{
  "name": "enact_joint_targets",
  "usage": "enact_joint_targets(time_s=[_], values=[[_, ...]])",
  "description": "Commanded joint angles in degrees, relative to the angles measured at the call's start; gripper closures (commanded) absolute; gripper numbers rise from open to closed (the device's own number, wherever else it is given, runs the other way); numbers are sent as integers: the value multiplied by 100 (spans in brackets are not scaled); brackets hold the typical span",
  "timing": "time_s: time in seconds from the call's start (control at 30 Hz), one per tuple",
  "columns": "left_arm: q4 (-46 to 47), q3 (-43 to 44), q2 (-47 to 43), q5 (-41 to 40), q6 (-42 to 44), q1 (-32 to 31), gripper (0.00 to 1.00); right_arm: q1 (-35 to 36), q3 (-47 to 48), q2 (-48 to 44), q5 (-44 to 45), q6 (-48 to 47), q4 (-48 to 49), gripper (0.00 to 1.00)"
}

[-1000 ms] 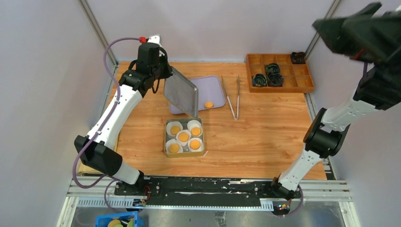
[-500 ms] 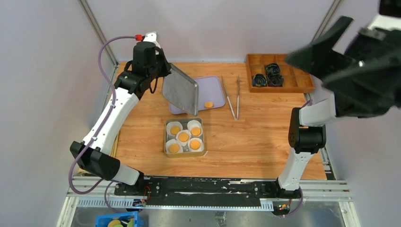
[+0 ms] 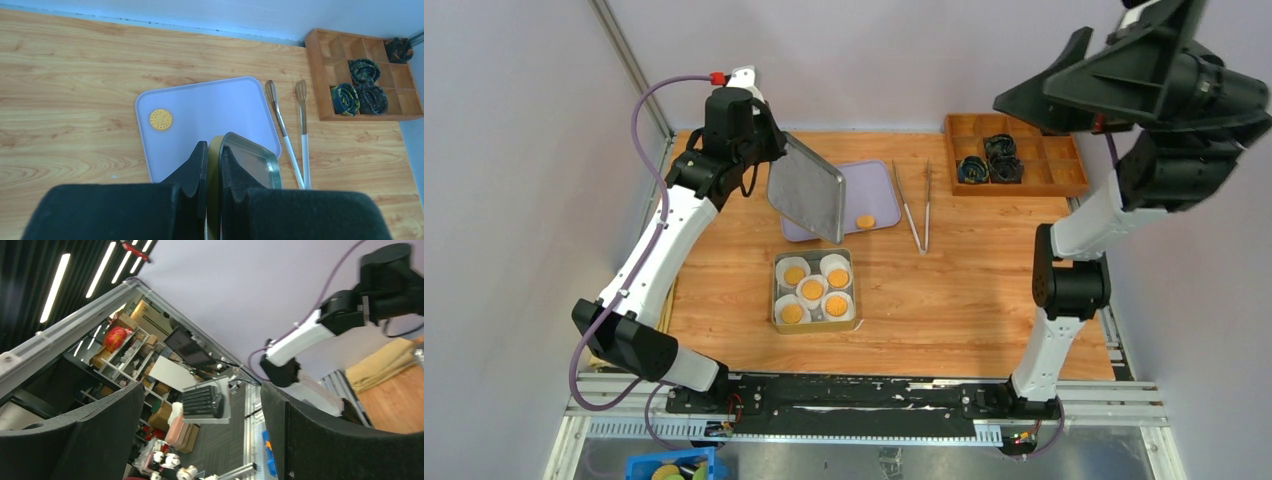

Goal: Pack the cookies

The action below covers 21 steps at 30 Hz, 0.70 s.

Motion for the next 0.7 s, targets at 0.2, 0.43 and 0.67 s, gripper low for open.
enact_joint_targets(time_s=[0.2, 0.43, 0.67], values=[[396, -58, -310, 188, -170, -41, 99, 97, 544, 1779, -1201, -1518, 1184, 0], [295, 23, -284, 223, -101, -76, 99, 98, 560, 1841, -2405, -4239, 2885, 1], [180, 17, -464, 49, 9, -76, 99, -66, 1066, 2363, -2280, -5502, 2560, 1]])
